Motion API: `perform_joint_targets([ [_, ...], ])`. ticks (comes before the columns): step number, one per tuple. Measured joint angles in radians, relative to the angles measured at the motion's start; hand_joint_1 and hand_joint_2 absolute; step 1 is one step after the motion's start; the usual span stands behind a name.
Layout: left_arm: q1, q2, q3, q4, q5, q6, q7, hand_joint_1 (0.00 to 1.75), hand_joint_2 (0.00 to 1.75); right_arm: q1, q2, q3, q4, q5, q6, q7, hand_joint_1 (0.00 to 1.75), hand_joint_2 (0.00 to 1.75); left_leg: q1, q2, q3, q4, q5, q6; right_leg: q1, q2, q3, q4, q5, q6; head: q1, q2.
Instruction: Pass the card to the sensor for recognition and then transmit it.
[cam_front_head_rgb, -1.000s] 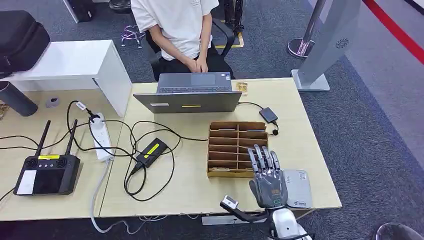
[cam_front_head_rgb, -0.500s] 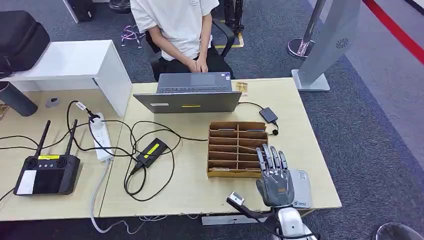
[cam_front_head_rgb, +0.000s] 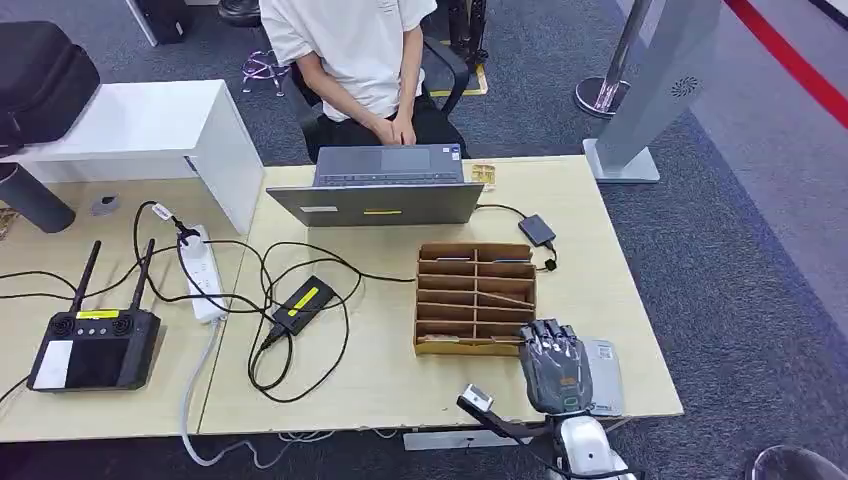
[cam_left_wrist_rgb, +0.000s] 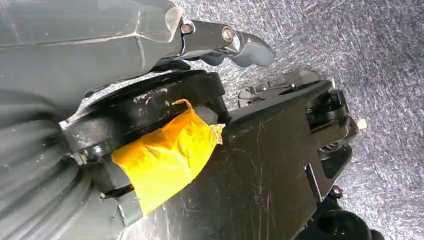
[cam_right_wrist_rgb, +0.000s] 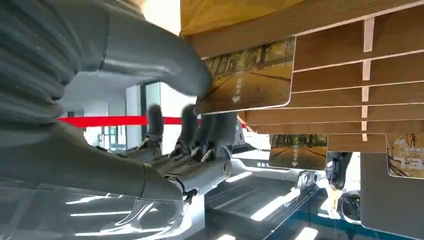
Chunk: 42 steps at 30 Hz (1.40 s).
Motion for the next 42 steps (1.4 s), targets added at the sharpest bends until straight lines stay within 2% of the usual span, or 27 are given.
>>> perform_joint_targets([
  [12, 0.000, 0.000, 0.000, 0.000, -0.005, 0.003, -0.003, 0.00, 1.75, 0.000, 0.004, -0.002, 0.000, -0.006, 0.000, -0.007, 1.75, 1.75, 0.000, 0.000, 0.000, 0.000, 0.000, 0.000, 0.000, 0.000, 0.000, 0.000, 0.000, 0.000, 0.000, 0.000],
  [20, 0.002, -0.010, -0.002, 0.000, -0.021, 0.063, -0.011, 0.00, 1.75, 0.017, 0.011, -0.016, -0.011, 0.002, 0.000, -0.009, 1.75, 1.75, 0.000, 0.000, 0.000, 0.000, 0.000, 0.000, 0.000, 0.000, 0.000, 0.000, 0.000, 0.000, 0.000, 0.000],
  [42, 0.002, -0.011, -0.002, 0.000, -0.022, 0.064, 0.006, 0.00, 1.75, 0.020, 0.018, -0.017, -0.038, -0.005, 0.000, -0.021, 1.75, 1.75, 0.000, 0.000, 0.000, 0.000, 0.000, 0.000, 0.000, 0.000, 0.000, 0.000, 0.000, 0.000, 0.000, 0.000],
])
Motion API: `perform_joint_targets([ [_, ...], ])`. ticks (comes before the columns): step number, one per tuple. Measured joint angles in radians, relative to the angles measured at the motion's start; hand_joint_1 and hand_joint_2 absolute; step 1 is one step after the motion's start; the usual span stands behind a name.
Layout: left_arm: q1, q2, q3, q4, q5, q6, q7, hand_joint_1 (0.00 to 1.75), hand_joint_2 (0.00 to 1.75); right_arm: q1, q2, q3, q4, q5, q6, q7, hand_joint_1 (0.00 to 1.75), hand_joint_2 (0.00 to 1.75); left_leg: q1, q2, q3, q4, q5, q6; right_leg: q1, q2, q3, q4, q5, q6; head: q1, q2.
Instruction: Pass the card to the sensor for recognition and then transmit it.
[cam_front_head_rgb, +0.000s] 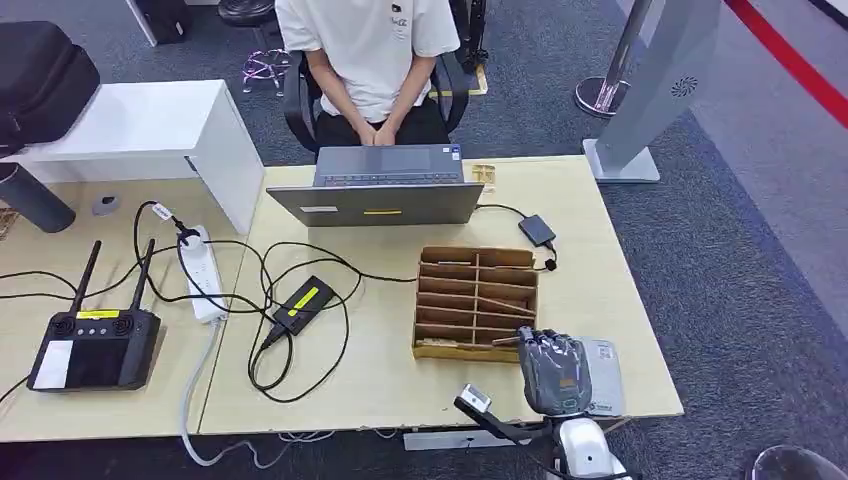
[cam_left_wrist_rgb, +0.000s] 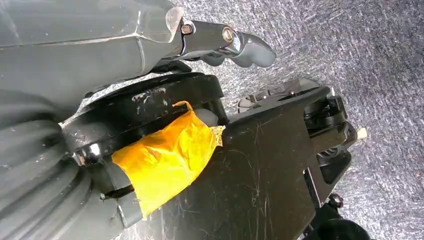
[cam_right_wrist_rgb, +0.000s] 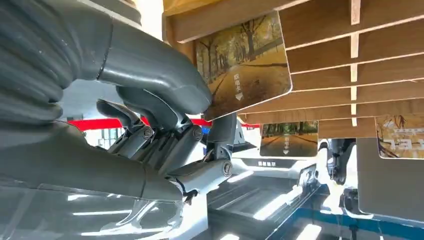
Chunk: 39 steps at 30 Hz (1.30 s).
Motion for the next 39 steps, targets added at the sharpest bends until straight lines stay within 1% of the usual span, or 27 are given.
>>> perform_joint_targets([
  [5, 0.000, 0.000, 0.000, 0.000, 0.000, -0.001, 0.000, 0.00, 1.75, 0.001, 0.000, 0.000, -0.003, -0.008, 0.000, -0.006, 1.75, 1.75, 0.000, 0.000, 0.000, 0.000, 0.000, 0.000, 0.000, 0.000, 0.000, 0.000, 0.000, 0.000, 0.000, 0.000],
  [8, 0.000, 0.000, 0.000, 0.000, 0.000, -0.003, 0.002, 0.00, 1.75, 0.006, 0.006, -0.008, -0.037, -0.021, 0.000, -0.038, 1.75, 1.75, 0.000, 0.000, 0.000, 0.000, 0.000, 0.000, 0.000, 0.000, 0.000, 0.000, 0.000, 0.000, 0.000, 0.000],
  [11, 0.000, 0.000, 0.000, 0.000, 0.000, -0.003, 0.003, 0.00, 1.75, 0.020, 0.018, -0.019, -0.101, -0.022, 0.000, -0.074, 1.75, 1.75, 0.000, 0.000, 0.000, 0.000, 0.000, 0.000, 0.000, 0.000, 0.000, 0.000, 0.000, 0.000, 0.000, 0.000],
  [19, 0.000, 0.001, 0.000, 0.000, 0.001, -0.005, 0.003, 0.00, 1.75, 0.048, 0.032, -0.021, -0.270, -0.013, 0.000, -0.085, 1.75, 1.75, 0.000, 0.000, 0.000, 0.000, 0.000, 0.000, 0.000, 0.000, 0.000, 0.000, 0.000, 0.000, 0.000, 0.000],
  [23, 0.000, 0.001, 0.000, 0.000, 0.000, -0.006, 0.003, 0.00, 1.75, 0.051, 0.033, -0.019, -0.304, -0.020, 0.000, -0.085, 1.75, 1.75, 0.000, 0.000, 0.000, 0.000, 0.000, 0.000, 0.000, 0.000, 0.000, 0.000, 0.000, 0.000, 0.000, 0.000],
  [26, 0.000, 0.001, 0.000, 0.000, 0.000, -0.008, 0.003, 0.00, 1.75, 0.051, 0.034, -0.019, -0.318, -0.029, 0.000, -0.101, 1.75, 1.75, 0.000, 0.000, 0.000, 0.000, 0.000, 0.000, 0.000, 0.000, 0.000, 0.000, 0.000, 0.000, 0.000, 0.000],
  [28, 0.000, 0.001, 0.000, 0.000, -0.004, -0.008, 0.003, 0.00, 1.75, 0.050, 0.037, -0.024, -0.328, -0.040, 0.000, -0.130, 1.75, 1.75, 0.000, 0.000, 0.000, 0.000, 0.000, 0.000, 0.000, 0.000, 0.000, 0.000, 0.000, 0.000, 0.000, 0.000],
  [32, 0.000, 0.001, 0.000, 0.000, -0.015, -0.008, 0.007, 0.00, 1.75, 0.040, 0.070, -0.064, -0.361, -0.075, 0.000, -0.240, 1.75, 1.75, 0.000, 0.000, 0.000, 0.000, 0.000, 0.000, 0.000, 0.000, 0.000, 0.000, 0.000, 0.000, 0.000, 0.000],
  [33, -0.001, 0.001, 0.000, 0.000, -0.021, -0.009, 0.011, 0.00, 1.75, 0.024, 0.078, -0.074, -0.367, -0.076, 0.000, -0.245, 1.75, 1.75, 0.000, 0.000, 0.000, 0.000, 0.000, 0.000, 0.000, 0.001, 0.000, 0.001, 0.000, 0.000, 0.000, 0.000],
  [35, -0.004, 0.001, -0.003, 0.000, -0.034, -0.012, 0.020, 0.00, 1.75, -0.030, 0.086, -0.079, -0.367, -0.076, 0.000, -0.222, 1.75, 1.75, 0.000, 0.001, 0.000, 0.000, 0.001, -0.001, 0.000, 0.002, 0.000, 0.001, 0.000, 0.000, 0.000, 0.000],
  [37, -0.007, 0.002, -0.010, 0.000, -0.048, -0.018, 0.031, 0.00, 1.75, -0.104, 0.086, -0.079, -0.351, -0.071, 0.000, -0.169, 1.75, 1.75, 0.000, 0.001, 0.000, 0.000, 0.001, -0.001, 0.000, 0.002, 0.000, 0.001, 0.001, -0.001, 0.000, 0.000],
  [38, -0.010, 0.003, -0.017, 0.000, -0.059, -0.022, 0.037, 0.00, 1.75, -0.154, 0.086, -0.078, -0.323, -0.072, 0.000, -0.133, 1.75, 1.75, 0.000, 0.001, 0.000, 0.000, 0.002, -0.001, 0.000, 0.002, 0.000, 0.001, 0.001, -0.001, 0.000, 0.000],
  [39, -0.013, 0.005, -0.025, 0.000, -0.067, -0.027, 0.040, 0.00, 1.75, -0.208, 0.085, -0.078, -0.294, -0.076, 0.000, -0.115, 1.75, 1.75, 0.000, 0.002, 0.001, 0.000, 0.003, -0.001, 0.000, 0.003, -0.001, 0.001, 0.003, -0.001, 0.000, 0.000],
])
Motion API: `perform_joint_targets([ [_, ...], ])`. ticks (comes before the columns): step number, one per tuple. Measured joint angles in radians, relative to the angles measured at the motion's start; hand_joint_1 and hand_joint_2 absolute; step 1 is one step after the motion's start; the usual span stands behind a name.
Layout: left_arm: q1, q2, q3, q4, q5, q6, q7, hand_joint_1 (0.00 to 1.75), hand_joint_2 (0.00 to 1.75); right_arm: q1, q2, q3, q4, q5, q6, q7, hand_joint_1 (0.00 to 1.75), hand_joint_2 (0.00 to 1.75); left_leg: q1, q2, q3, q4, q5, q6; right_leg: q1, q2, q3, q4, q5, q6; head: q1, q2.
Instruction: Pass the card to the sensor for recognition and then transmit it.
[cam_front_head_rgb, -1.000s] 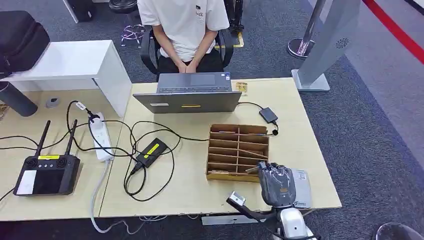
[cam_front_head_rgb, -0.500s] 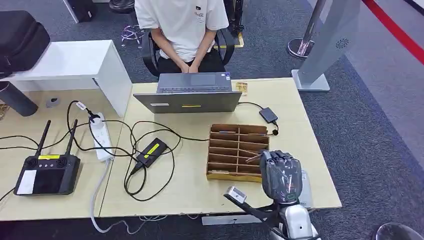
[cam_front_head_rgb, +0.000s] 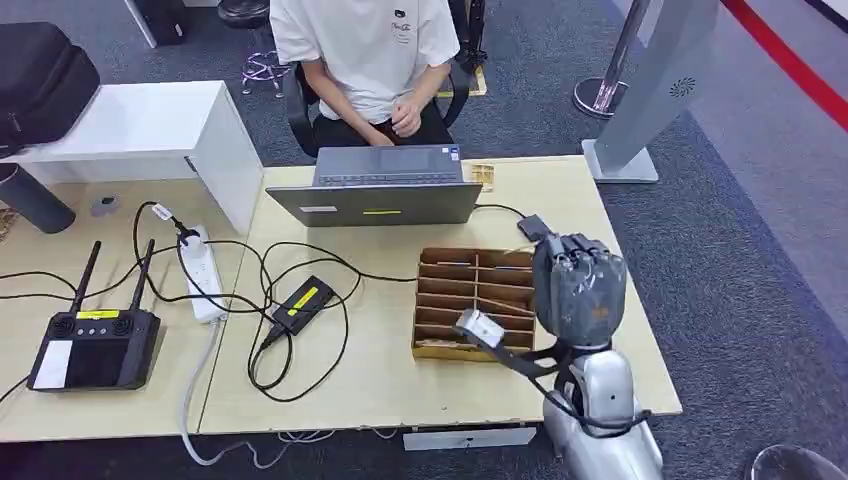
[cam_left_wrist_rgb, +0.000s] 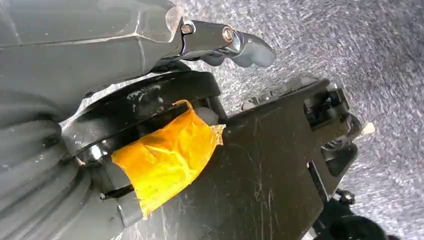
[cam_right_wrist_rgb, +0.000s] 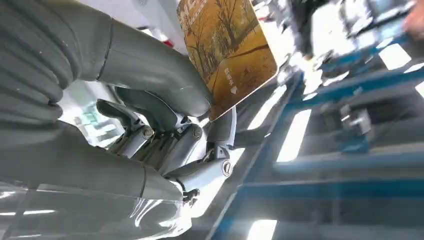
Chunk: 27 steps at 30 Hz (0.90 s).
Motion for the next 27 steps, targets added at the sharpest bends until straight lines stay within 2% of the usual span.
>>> perform_joint_targets([
  [3, -0.006, 0.001, -0.012, 0.000, -0.013, -0.006, 0.008, 0.00, 1.75, -0.123, -0.002, 0.002, 0.073, -0.014, 0.000, 0.022, 1.75, 1.75, 0.000, 0.000, 0.000, 0.000, 0.001, 0.000, 0.000, 0.000, 0.000, 0.000, 0.001, 0.000, 0.000, 0.000],
  [6, -0.013, 0.001, -0.028, 0.000, -0.031, -0.015, 0.027, 0.00, 1.75, -0.233, -0.002, 0.015, 0.164, 0.008, 0.000, 0.074, 1.75, 1.75, 0.000, 0.000, 0.000, 0.000, 0.002, 0.000, 0.000, 0.000, 0.000, 0.000, 0.002, 0.000, 0.000, 0.000],
  [16, -0.027, 0.006, -0.074, 0.000, -0.083, -0.042, 0.048, 0.00, 1.75, -0.521, 0.002, 0.075, 0.509, 0.028, 0.000, 0.178, 1.75, 1.75, 0.000, -0.002, -0.001, 0.000, 0.002, 0.001, 0.000, -0.001, 0.000, 0.001, 0.002, 0.000, 0.000, 0.000],
  [20, -0.030, 0.006, -0.083, 0.000, -0.090, -0.049, 0.052, 0.00, 1.75, -0.582, 0.014, 0.088, 0.618, 0.033, 0.001, 0.200, 1.75, 1.75, 0.000, -0.002, -0.001, 0.000, 0.002, 0.001, 0.000, -0.002, 0.000, 0.001, 0.002, 0.000, 0.001, 0.000],
  [27, -0.032, 0.006, -0.085, 0.000, -0.092, -0.053, 0.058, 0.00, 1.75, -0.612, 0.031, 0.103, 0.705, 0.030, 0.000, 0.202, 1.75, 1.75, 0.000, -0.002, -0.001, 0.000, 0.002, 0.001, 0.000, -0.002, 0.000, 0.000, 0.001, 0.000, 0.000, 0.000],
])
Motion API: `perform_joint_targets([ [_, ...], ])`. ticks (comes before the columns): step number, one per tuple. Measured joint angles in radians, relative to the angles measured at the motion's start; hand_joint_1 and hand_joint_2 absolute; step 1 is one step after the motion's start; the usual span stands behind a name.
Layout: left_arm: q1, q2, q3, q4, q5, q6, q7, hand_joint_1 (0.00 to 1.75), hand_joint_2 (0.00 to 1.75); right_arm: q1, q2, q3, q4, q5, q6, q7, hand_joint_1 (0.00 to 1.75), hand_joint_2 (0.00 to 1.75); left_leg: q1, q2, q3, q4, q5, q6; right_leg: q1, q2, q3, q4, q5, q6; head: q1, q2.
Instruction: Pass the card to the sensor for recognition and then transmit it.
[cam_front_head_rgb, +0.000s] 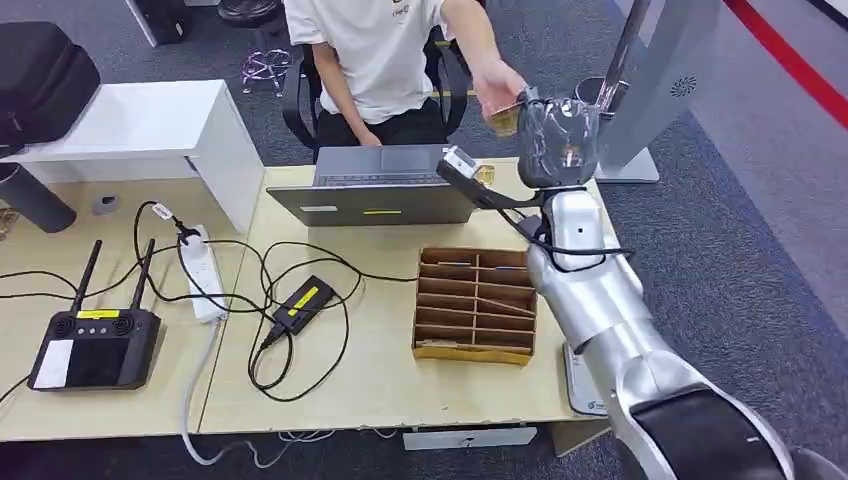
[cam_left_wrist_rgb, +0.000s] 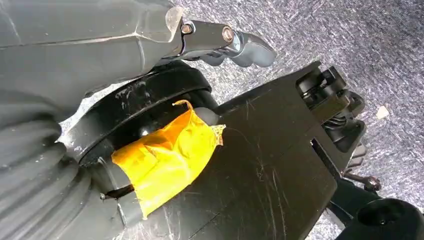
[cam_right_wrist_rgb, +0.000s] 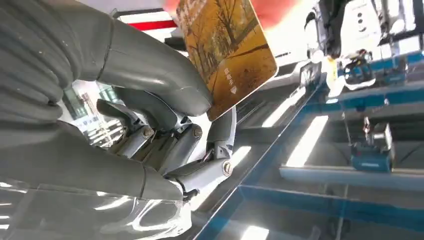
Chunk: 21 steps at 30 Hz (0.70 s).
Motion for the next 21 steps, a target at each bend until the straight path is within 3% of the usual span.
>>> perform_joint_targets([
  [1, 0.000, 0.000, 0.000, 0.000, 0.000, 0.000, 0.000, 0.00, 1.75, 0.000, 0.002, 0.001, 0.007, 0.000, 0.000, 0.000, 1.75, 1.75, 0.000, 0.000, 0.000, 0.000, 0.000, 0.000, 0.000, 0.000, 0.000, 0.000, 0.000, 0.000, 0.000, 0.000],
  [2, 0.000, 0.000, 0.000, 0.000, 0.000, 0.000, 0.000, 0.00, 1.75, 0.000, 0.003, 0.001, 0.011, -0.001, 0.000, 0.000, 0.00, 1.75, 0.000, 0.000, 0.000, 0.000, 0.000, 0.000, 0.000, 0.000, 0.000, 0.000, 0.000, 0.000, 0.000, 0.000],
  [21, -0.003, 0.000, 0.000, 0.000, 0.010, -0.011, 0.008, 0.00, 1.75, -0.002, 0.001, 0.005, 0.052, -0.020, 0.000, 0.010, 0.00, 1.75, 0.000, 0.000, 0.000, 0.000, 0.000, 0.000, 0.000, 0.000, -0.001, 0.000, 0.000, 0.000, 0.000, 0.000],
])
